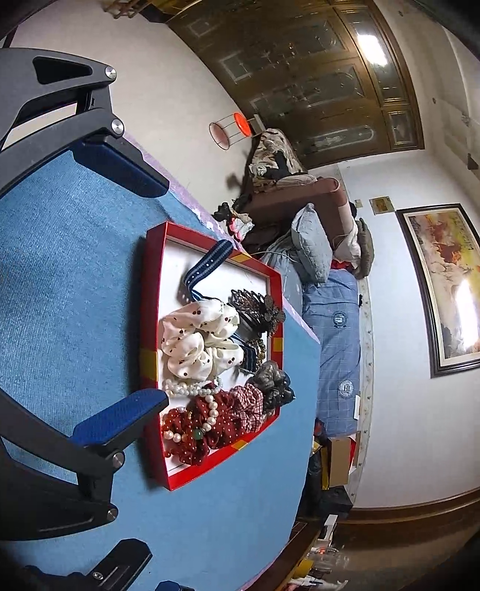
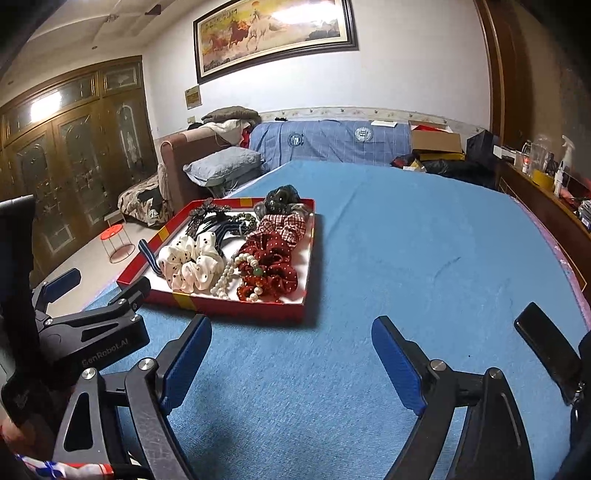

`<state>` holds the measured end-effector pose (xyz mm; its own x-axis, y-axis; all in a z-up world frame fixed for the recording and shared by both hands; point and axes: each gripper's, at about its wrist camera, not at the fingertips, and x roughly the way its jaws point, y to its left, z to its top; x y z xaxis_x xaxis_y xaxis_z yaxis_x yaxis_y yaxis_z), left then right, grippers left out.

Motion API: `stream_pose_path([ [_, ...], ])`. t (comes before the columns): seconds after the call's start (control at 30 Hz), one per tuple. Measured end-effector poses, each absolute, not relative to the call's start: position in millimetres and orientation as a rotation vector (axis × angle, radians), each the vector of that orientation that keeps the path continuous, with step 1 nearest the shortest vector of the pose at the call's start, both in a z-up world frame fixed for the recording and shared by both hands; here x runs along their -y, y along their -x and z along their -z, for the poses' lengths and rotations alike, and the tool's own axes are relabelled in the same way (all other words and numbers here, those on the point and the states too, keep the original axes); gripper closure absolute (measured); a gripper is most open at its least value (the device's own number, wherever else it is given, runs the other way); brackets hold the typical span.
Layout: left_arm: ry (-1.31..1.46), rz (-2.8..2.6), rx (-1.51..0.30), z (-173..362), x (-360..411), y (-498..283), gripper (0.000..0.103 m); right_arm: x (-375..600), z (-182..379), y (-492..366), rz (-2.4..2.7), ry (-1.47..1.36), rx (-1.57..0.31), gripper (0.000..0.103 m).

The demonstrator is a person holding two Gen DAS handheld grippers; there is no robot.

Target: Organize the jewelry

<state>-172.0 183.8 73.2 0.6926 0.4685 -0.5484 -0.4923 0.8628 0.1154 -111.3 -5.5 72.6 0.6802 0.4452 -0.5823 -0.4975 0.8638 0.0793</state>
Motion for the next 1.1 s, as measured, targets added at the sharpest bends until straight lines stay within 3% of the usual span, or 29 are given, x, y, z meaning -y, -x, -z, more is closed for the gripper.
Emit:
stream_pose_path([
  [1.1, 0.051, -0.562, -0.633, -62, -191, 167, 0.000, 0, -69, 110, -0.526, 0.115, -0.659, 0.011],
])
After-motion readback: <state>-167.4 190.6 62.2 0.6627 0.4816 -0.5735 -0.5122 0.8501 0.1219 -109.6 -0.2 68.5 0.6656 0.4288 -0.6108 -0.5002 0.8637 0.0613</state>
